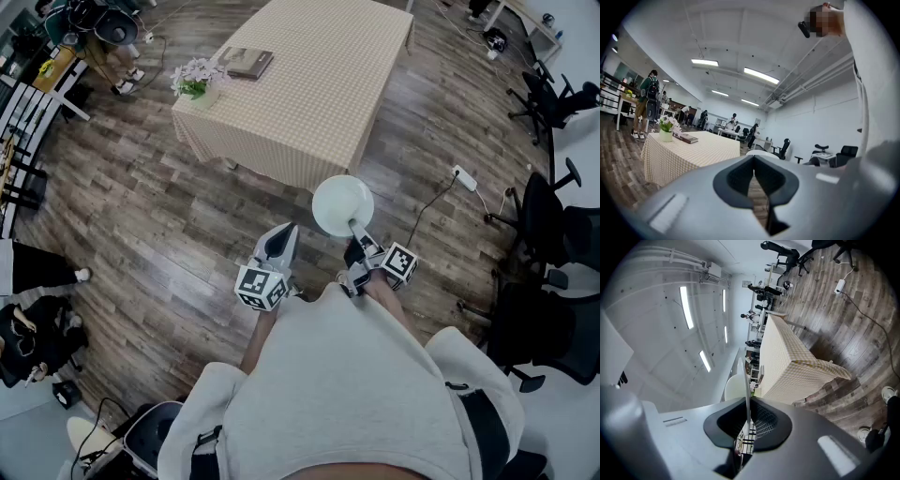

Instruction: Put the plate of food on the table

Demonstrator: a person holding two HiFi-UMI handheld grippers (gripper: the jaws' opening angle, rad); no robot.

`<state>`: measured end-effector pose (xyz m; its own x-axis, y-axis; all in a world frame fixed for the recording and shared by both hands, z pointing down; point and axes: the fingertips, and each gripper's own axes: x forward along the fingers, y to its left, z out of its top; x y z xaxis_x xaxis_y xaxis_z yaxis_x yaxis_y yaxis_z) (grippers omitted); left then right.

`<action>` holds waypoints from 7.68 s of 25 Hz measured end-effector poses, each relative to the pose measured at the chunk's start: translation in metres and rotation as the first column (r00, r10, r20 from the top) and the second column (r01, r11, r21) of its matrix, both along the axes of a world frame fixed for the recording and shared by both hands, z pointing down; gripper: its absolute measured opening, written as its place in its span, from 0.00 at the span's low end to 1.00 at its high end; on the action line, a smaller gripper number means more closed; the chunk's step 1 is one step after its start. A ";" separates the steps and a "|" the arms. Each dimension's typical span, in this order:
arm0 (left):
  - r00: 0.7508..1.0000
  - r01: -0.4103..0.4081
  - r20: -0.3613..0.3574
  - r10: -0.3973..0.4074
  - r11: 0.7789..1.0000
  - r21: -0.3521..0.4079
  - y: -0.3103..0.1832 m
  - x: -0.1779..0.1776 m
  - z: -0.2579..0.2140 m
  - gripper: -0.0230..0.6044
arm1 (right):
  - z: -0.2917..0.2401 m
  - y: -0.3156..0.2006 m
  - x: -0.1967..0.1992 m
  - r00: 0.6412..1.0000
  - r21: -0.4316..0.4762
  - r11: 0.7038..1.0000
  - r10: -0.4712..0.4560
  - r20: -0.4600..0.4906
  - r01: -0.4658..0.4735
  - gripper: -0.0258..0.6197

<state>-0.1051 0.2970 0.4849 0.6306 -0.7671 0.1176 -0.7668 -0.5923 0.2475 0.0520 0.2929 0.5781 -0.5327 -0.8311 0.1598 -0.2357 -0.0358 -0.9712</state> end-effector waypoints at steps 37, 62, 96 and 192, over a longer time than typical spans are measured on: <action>0.998 0.050 0.031 -0.049 0.999 -0.008 -0.015 0.113 0.009 0.05 | 0.010 -0.030 0.088 0.991 0.022 0.991 -0.131 0.040 0.130 0.07; 0.999 0.026 -0.024 -0.026 0.999 -0.020 -0.111 0.103 0.028 0.05 | 0.018 -0.120 0.074 0.992 0.025 0.991 -0.128 -0.002 0.128 0.08; 0.993 -0.102 -0.065 0.099 0.994 -0.035 -0.457 0.020 0.009 0.05 | -0.011 -0.451 -0.023 0.996 0.023 0.997 -0.076 -0.046 0.077 0.08; 0.953 0.294 0.023 -0.302 0.902 -0.317 -0.458 0.007 0.111 0.05 | 0.146 -0.686 -0.060 0.958 -0.255 0.924 -0.283 0.041 0.284 0.09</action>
<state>-0.0981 -0.1608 0.5961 0.3844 -0.8461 0.3692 -0.8860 -0.2258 0.4051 -0.0075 -0.3932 0.7243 -0.7409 -0.5765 0.3446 -0.2691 -0.2153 -0.9387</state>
